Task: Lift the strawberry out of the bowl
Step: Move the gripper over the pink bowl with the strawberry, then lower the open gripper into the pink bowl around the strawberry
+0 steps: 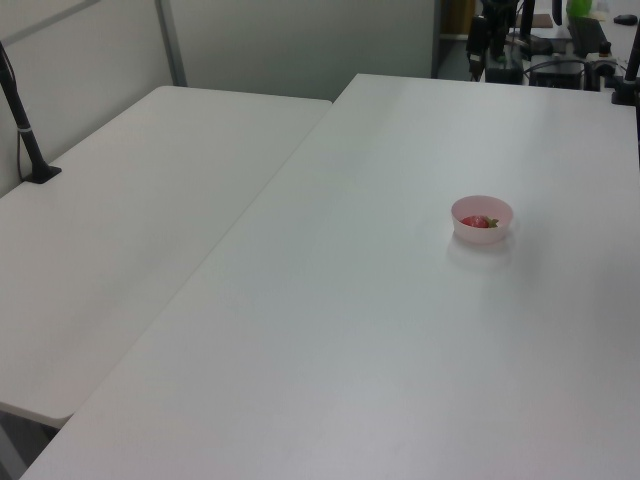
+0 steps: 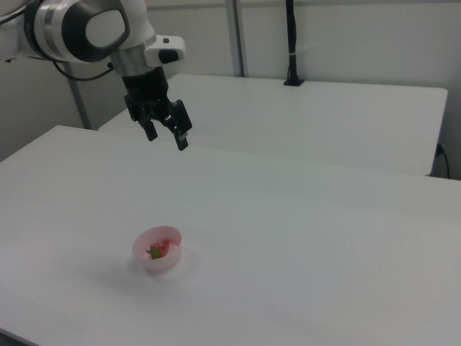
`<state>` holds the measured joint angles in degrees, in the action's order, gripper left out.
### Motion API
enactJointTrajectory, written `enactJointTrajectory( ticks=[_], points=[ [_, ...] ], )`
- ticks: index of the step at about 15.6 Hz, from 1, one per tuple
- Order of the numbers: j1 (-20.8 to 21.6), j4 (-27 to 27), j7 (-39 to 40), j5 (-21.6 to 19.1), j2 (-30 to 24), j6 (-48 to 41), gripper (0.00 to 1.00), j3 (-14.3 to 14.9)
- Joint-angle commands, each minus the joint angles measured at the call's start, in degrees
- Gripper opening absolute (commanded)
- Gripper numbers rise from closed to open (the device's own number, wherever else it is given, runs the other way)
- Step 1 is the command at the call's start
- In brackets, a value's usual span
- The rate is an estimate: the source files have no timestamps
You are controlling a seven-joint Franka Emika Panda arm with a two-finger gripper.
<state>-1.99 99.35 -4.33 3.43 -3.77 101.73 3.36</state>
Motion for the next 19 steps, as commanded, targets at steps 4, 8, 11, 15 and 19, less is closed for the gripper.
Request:
enactJointTrajectory(
  ticks=[4,8,11,15,19],
  points=[
    [1.2,0.3,16.0,0.3,0.3,-9.6,0.97,0.6],
    [1.3,8.4,14.5,1.6,-0.4,-4.8,0.94,0.2],
    [1.3,15.3,13.0,1.8,0.0,3.1,0.85,-0.8],
    [1.4,16.7,6.8,1.8,4.9,7.6,0.81,-3.4],
    [1.3,16.7,3.6,1.8,8.5,9.8,0.65,-4.8]
  ],
)
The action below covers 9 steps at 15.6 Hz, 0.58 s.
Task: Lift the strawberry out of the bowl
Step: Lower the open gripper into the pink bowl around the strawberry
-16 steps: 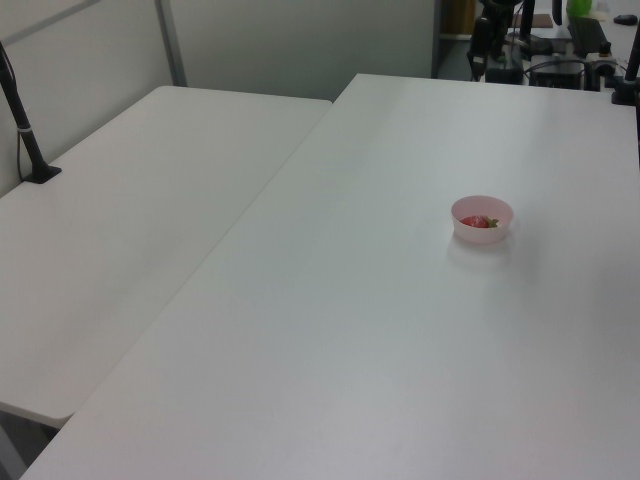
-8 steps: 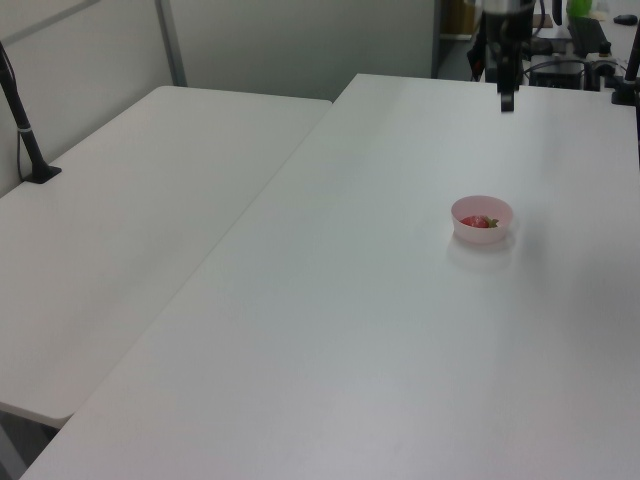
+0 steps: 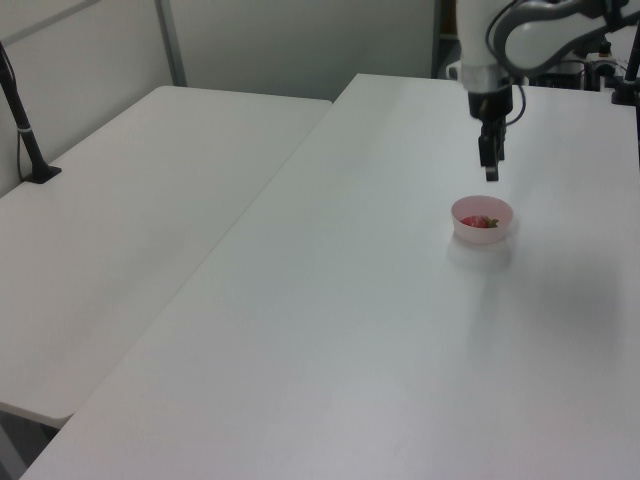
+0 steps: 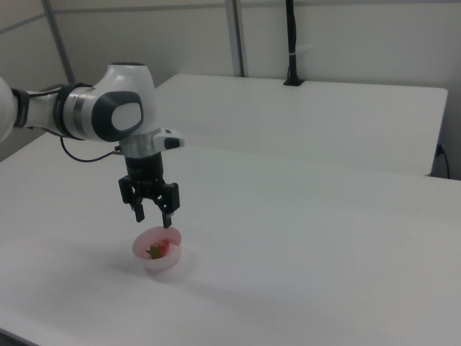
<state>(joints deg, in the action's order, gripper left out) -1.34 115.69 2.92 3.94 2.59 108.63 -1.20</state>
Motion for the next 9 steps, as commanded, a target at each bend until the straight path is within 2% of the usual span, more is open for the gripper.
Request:
enactJointTrajectory(
  ticks=[1,9],
  points=[
    [0.6,0.4,-5.3,1.3,3.2,4.1,0.62,-0.3],
    [0.7,0.2,-8.0,1.2,8.6,9.7,0.61,-0.4]
  ],
)
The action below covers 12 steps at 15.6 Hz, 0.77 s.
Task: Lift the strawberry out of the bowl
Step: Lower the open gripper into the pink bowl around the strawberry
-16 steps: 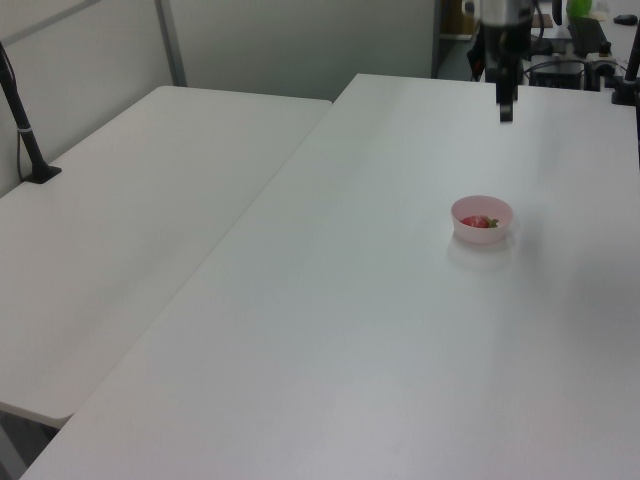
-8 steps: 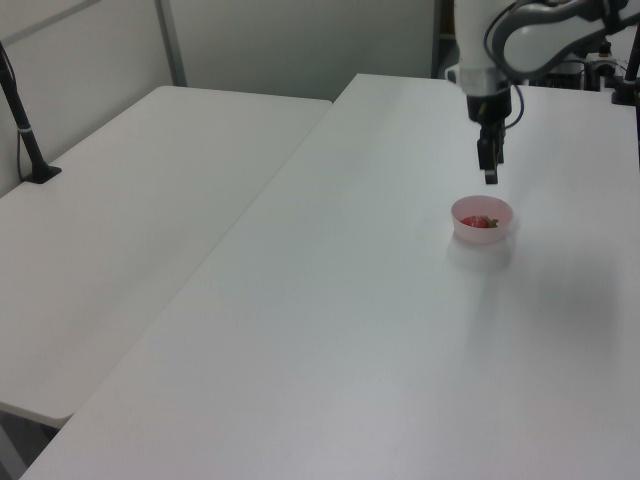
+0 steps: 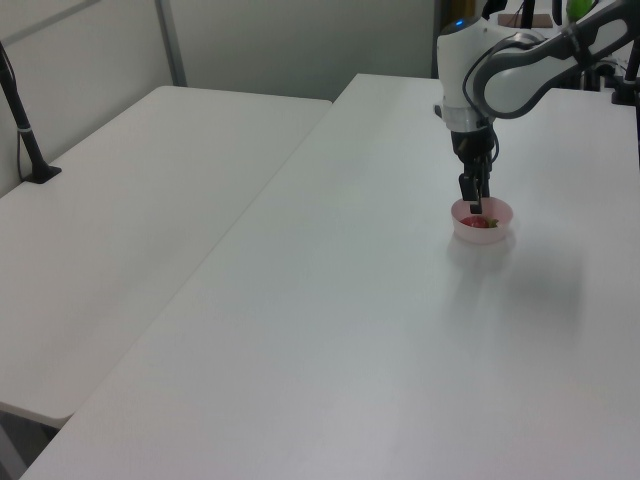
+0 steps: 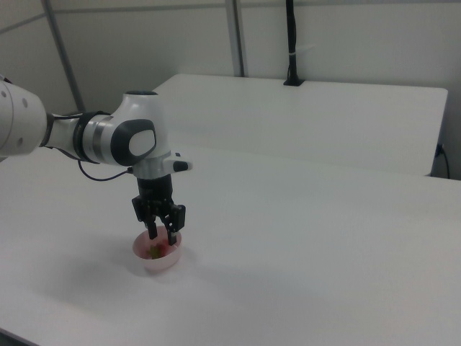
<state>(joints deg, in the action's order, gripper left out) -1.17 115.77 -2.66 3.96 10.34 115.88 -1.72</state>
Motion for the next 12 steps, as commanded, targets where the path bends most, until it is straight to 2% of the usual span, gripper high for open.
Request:
enactJointTrajectory(
  ticks=[1,3,8,12],
  points=[
    [0.6,0.2,-3.2,1.2,1.3,2.9,0.61,0.1],
    [0.4,0.2,-3.9,1.2,2.2,3.2,0.61,-1.3],
    [0.6,0.2,-5.1,1.4,4.1,4.9,0.63,-1.5],
    [0.4,0.2,-5.2,1.5,4.3,4.8,0.52,-1.6]
  ],
)
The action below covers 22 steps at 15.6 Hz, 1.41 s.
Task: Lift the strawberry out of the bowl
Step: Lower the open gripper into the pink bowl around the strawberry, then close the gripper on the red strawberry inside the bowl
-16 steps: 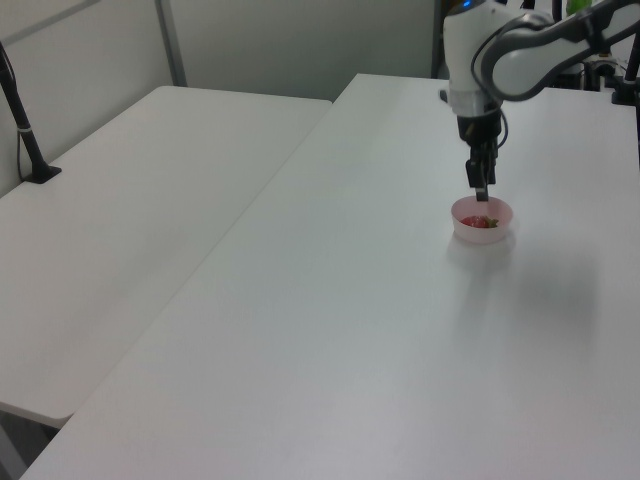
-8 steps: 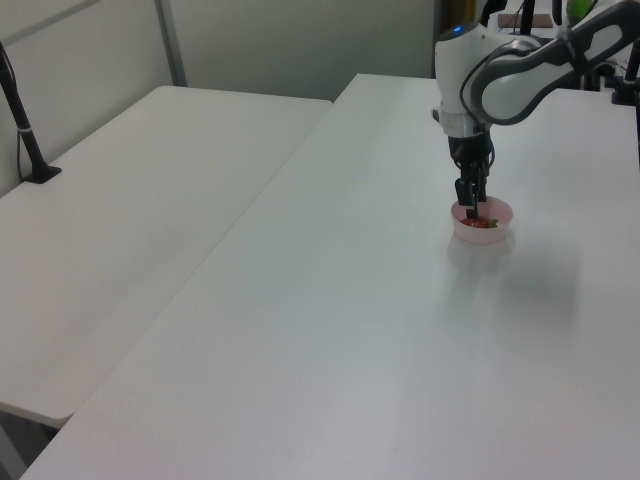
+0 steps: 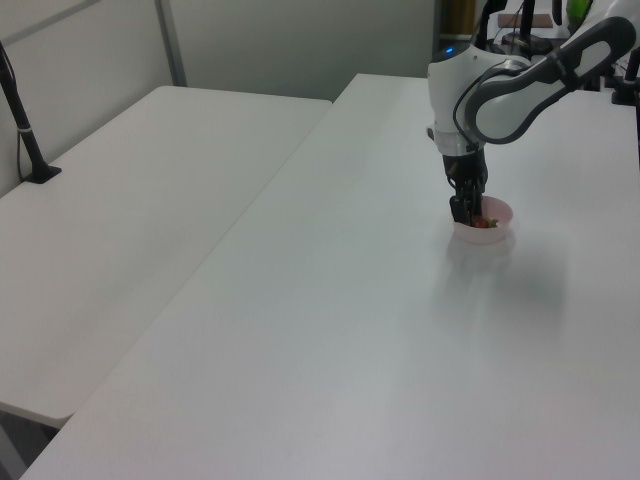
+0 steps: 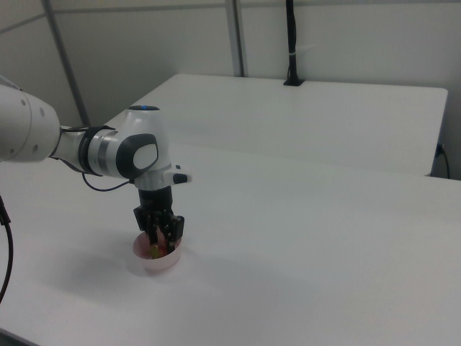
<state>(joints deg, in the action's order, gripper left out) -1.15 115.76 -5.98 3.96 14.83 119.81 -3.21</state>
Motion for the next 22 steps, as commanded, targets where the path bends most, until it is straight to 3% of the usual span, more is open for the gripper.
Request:
enactJointTrajectory(
  ticks=[1,14,22],
  points=[
    [0.3,0.1,-1.8,1.5,-0.4,0.8,0.51,-0.1],
    [-0.3,-3.8,-0.5,0.6,-4.0,-4.6,0.46,-0.2],
    [0.2,-1.2,0.4,1.4,-3.2,-4.3,0.5,-0.3]
  ],
)
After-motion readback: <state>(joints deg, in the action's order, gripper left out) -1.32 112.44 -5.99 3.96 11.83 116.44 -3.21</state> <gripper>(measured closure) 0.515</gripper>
